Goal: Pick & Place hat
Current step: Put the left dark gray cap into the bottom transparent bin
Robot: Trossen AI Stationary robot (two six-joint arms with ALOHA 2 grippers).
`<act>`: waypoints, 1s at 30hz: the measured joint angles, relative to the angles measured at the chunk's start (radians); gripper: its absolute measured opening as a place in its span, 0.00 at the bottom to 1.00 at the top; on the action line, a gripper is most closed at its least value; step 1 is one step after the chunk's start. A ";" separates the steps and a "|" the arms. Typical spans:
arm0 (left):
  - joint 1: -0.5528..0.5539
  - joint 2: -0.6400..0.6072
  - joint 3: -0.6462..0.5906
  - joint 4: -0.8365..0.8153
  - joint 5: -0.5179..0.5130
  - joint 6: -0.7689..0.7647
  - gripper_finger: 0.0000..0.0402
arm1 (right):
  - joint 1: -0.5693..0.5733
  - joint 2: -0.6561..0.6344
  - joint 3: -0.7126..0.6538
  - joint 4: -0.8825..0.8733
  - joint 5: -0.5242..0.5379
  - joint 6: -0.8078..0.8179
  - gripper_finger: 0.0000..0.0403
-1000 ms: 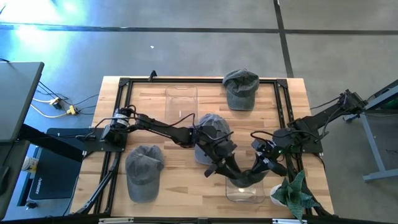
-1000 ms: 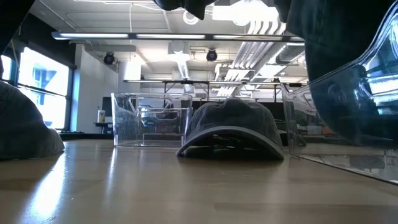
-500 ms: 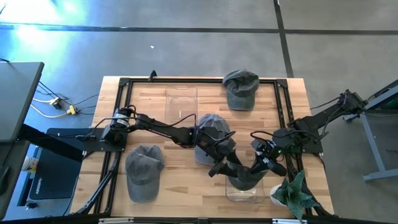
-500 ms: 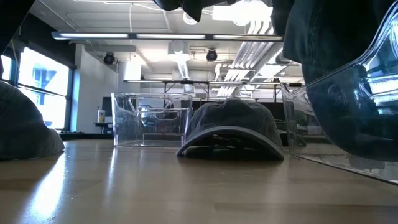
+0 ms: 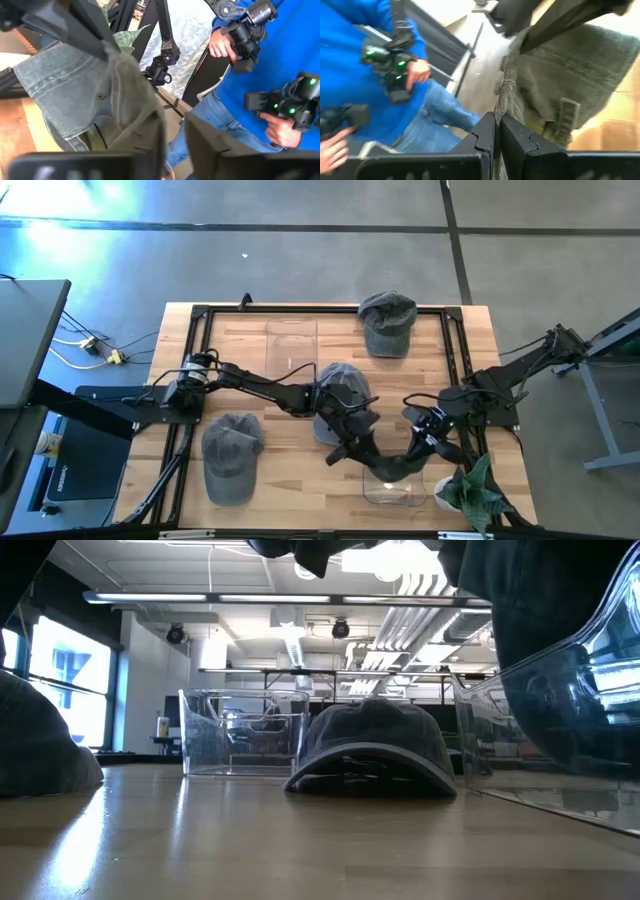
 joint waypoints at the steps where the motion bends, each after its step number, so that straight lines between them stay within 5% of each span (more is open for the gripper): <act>1: 0.000 0.000 0.000 0.000 0.000 0.013 0.13 | 0.000 -0.001 0.000 0.008 -0.017 -0.003 0.04; 4: 0.000 0.000 0.000 0.000 0.006 0.023 0.02 | 0.000 -0.001 0.000 0.023 -0.053 -0.004 0.04; 8: 0.000 0.000 0.000 0.000 0.007 0.024 0.04 | 0.000 -0.001 0.000 0.022 -0.079 -0.004 0.09; 21: 0.000 0.000 0.000 0.000 -0.122 0.020 0.01 | 0.042 0.047 -0.002 -0.100 0.002 -0.133 0.62; 26: 0.000 0.000 0.000 0.000 -0.158 0.020 0.00 | 0.073 0.091 -0.002 -0.092 -0.007 -0.133 0.59; 30: 0.000 -0.002 0.000 -0.001 -0.158 0.020 0.00 | 0.093 0.085 -0.002 -0.073 -0.050 -0.126 0.39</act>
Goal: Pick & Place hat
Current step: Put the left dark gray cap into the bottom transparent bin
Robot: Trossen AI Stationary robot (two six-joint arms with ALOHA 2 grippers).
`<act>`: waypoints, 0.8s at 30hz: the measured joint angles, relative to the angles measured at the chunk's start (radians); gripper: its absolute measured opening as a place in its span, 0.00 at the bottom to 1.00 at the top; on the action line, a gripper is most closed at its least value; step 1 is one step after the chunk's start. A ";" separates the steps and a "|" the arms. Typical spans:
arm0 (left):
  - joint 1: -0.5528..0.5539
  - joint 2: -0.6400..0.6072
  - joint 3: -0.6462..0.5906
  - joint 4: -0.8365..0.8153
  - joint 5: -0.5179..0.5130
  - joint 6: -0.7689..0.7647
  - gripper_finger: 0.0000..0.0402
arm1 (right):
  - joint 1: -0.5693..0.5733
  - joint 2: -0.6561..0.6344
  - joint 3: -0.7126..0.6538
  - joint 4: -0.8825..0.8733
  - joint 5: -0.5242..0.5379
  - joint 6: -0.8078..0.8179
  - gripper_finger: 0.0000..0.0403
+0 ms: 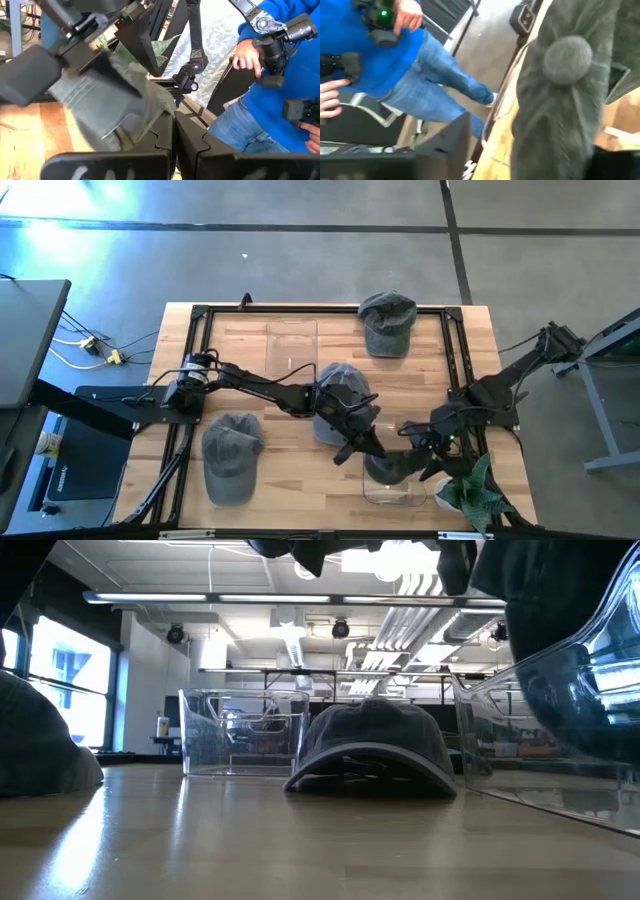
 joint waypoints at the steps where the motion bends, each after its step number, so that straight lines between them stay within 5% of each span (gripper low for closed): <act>1: 0.000 -0.009 -0.002 -0.014 0.001 0.000 0.00 | 0.003 -0.007 0.000 0.007 -0.006 0.004 0.32; 6: 0.000 -0.040 -0.001 -0.013 0.060 0.000 0.00 | 0.006 -0.055 0.000 0.103 -0.016 0.026 0.03; 10: 0.000 -0.053 0.000 -0.006 0.091 0.000 0.00 | 0.006 -0.076 0.001 0.175 0.005 0.024 0.08; 18: 0.008 -0.050 -0.001 -0.062 0.009 0.024 0.00 | 0.007 -0.072 0.000 0.021 0.228 -0.069 0.01; 24: 0.034 -0.050 -0.001 -0.111 -0.018 0.064 0.00 | 0.007 -0.072 0.000 -0.026 0.264 -0.069 0.05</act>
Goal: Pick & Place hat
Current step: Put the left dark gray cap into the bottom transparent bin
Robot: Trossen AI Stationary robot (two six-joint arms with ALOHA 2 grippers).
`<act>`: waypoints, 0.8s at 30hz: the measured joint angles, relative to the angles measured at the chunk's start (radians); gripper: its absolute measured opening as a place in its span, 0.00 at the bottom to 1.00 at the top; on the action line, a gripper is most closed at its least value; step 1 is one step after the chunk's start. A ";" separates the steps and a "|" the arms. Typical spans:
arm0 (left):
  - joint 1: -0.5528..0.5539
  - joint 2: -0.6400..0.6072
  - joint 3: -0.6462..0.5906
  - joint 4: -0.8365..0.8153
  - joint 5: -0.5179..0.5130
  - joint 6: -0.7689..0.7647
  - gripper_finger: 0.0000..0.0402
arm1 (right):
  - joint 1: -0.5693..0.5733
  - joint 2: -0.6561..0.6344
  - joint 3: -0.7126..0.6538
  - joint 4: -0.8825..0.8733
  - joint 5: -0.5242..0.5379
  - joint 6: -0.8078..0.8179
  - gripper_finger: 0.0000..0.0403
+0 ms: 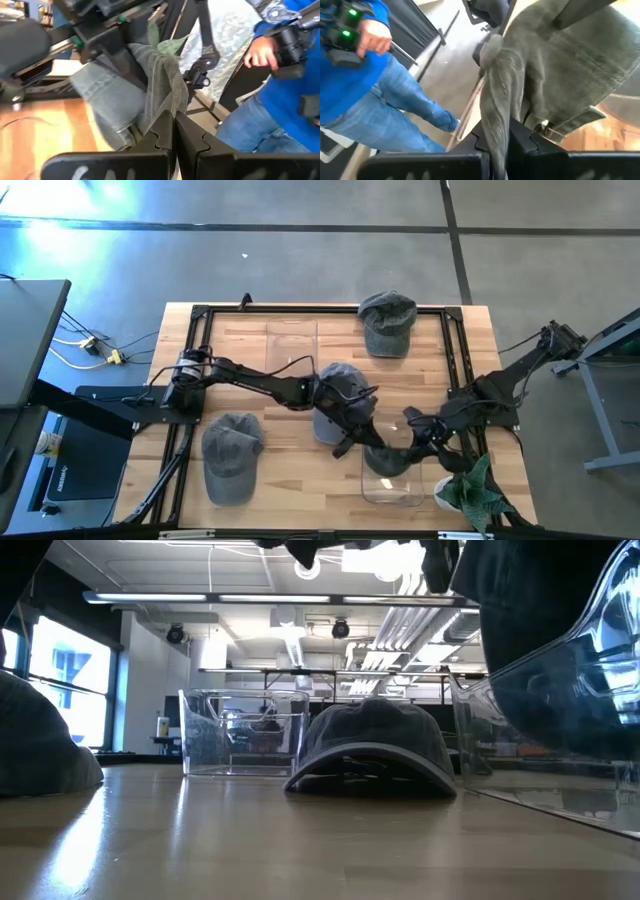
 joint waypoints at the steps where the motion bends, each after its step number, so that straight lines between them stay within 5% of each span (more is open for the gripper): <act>1: 0.001 0.000 0.000 -0.007 0.000 0.000 0.00 | 0.000 0.000 0.000 -0.004 0.003 0.000 0.05; 12: -0.002 0.000 0.000 -0.060 0.047 -0.080 0.00 | 0.000 0.000 0.000 -0.104 0.062 -0.023 0.02; 24: 0.006 0.000 0.000 -0.090 -0.072 -0.137 0.05 | -0.014 0.000 0.000 -0.160 0.162 -0.053 0.28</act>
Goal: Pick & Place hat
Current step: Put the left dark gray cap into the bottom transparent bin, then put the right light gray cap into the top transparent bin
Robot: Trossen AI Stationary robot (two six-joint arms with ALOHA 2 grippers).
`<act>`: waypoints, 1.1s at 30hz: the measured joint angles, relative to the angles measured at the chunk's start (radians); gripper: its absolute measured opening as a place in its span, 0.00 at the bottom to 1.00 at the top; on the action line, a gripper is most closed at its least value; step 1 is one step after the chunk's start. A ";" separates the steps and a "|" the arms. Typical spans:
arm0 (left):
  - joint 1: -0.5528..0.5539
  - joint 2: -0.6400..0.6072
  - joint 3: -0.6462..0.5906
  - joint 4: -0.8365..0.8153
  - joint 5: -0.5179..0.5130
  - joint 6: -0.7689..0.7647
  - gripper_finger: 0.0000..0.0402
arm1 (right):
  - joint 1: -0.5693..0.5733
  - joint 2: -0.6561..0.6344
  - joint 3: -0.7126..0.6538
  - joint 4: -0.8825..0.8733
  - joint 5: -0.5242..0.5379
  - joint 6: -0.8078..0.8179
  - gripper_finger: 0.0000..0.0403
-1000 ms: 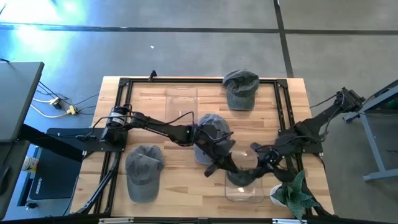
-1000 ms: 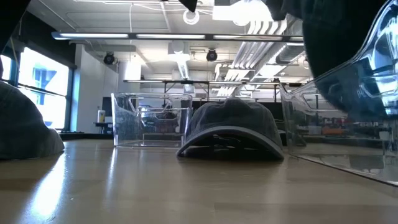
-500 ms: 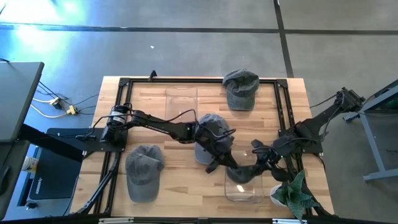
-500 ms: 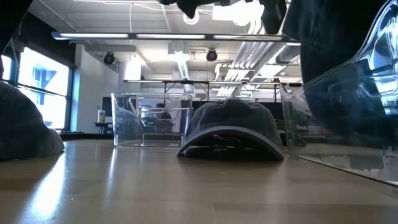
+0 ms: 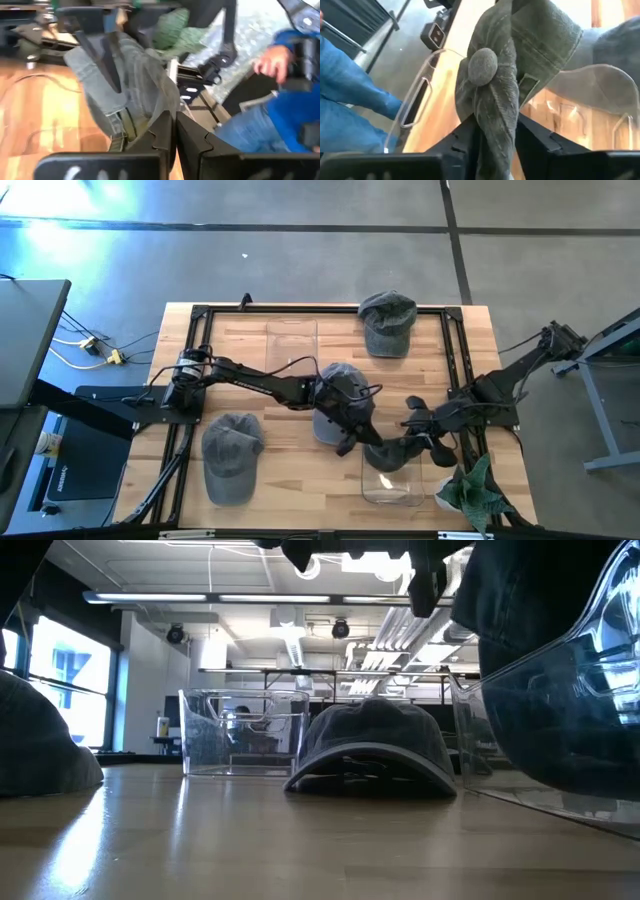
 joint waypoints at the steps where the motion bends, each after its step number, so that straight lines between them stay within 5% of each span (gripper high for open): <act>1: 0.002 0.000 0.000 0.000 -0.009 -0.017 0.07 | -0.003 0.000 0.000 -0.005 0.000 0.002 0.30; 11: 0.074 0.000 0.000 -0.034 0.043 -0.067 0.27 | -0.036 -0.065 0.000 -0.050 0.006 0.083 0.47; 17: 0.116 0.000 0.001 -0.032 0.179 -0.145 0.30 | -0.056 -0.139 0.000 -0.070 -0.010 0.187 0.49; 23: 0.124 -0.041 0.021 -0.079 0.143 -0.078 0.30 | -0.067 -0.238 0.001 -0.114 -0.028 0.293 0.46; 29: 0.123 -0.086 0.176 -0.428 0.022 0.098 0.30 | -0.082 -0.310 0.034 -0.118 0.003 0.343 0.40; 33: 0.123 -0.097 0.358 -0.799 -0.091 0.169 0.30 | -0.096 -0.317 0.103 -0.094 0.107 0.296 0.34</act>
